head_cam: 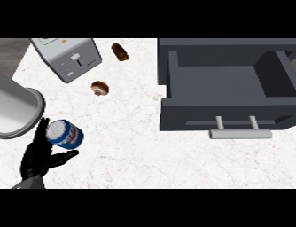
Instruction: Pick up the can, place it into the drawer and close the drawer
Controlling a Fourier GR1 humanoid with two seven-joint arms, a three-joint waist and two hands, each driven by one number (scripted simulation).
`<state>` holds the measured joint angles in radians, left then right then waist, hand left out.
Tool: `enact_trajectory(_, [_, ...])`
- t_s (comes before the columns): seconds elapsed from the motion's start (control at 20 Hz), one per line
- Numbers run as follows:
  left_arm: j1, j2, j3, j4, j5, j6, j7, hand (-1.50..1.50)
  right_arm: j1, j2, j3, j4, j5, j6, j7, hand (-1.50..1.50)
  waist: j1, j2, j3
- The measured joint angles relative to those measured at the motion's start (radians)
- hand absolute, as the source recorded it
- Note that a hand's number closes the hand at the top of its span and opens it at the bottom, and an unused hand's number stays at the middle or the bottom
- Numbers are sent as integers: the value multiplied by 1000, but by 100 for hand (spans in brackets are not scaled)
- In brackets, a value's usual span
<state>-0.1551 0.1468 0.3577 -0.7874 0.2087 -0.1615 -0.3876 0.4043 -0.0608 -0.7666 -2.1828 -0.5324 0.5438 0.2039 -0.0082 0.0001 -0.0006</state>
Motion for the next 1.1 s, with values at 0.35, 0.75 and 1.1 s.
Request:
enact_trajectory(0.35, [-87,7,19,127,46,-22,-41,150,-10,24,14,-35,8,-8,38,-150,-1,1,0])
enact_trajectory(0.75, [-128,1,-11,112,91,-114,-2,150,2,30,-7,-42,-37,7,59,-150,0,0,0])
enact_trajectory(1.1, [-140,-44,-62,-7,107,-100,34,150,14,45,0,-59,-29,10,59,-150,3,-1,1])
